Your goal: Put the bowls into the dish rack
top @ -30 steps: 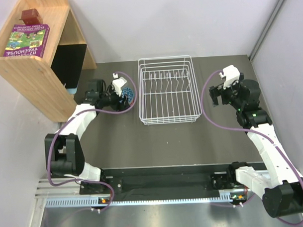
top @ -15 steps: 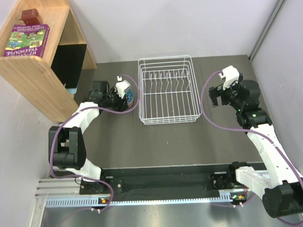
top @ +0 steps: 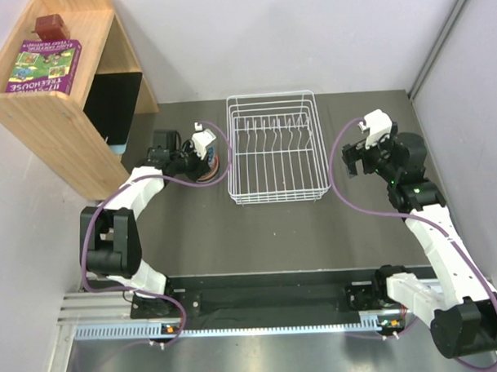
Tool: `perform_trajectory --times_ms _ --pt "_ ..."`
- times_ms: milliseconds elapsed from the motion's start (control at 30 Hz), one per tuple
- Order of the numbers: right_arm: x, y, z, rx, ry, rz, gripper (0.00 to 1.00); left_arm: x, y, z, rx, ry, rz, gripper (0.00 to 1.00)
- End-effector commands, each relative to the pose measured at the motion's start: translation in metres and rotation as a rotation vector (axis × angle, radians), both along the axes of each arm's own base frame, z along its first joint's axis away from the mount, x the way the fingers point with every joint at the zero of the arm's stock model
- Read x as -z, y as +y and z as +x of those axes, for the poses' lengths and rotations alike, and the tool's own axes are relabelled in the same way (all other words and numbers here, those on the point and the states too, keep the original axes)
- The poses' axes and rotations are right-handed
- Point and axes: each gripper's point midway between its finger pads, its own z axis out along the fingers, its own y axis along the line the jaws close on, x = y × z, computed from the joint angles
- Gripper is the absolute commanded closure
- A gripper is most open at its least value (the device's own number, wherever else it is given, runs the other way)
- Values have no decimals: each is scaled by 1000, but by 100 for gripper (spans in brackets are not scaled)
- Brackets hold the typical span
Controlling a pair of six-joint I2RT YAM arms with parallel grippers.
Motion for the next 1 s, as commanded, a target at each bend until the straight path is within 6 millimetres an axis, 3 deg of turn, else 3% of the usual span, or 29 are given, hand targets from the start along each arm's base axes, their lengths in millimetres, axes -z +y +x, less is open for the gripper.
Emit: perform_trajectory --times_ms 0,467,767,967 --pt "-17 -1 0 -3 -58 17 0 -19 7 10 -37 -54 21 100" --pt "-14 0 -2 -16 -55 22 0 -56 9 32 -89 -145 18 100" --pt "-11 0 -3 -20 -50 22 0 -60 7 33 -85 -162 32 100" --pt "-12 2 -2 -25 -50 24 0 -86 7 32 -87 -208 29 100"
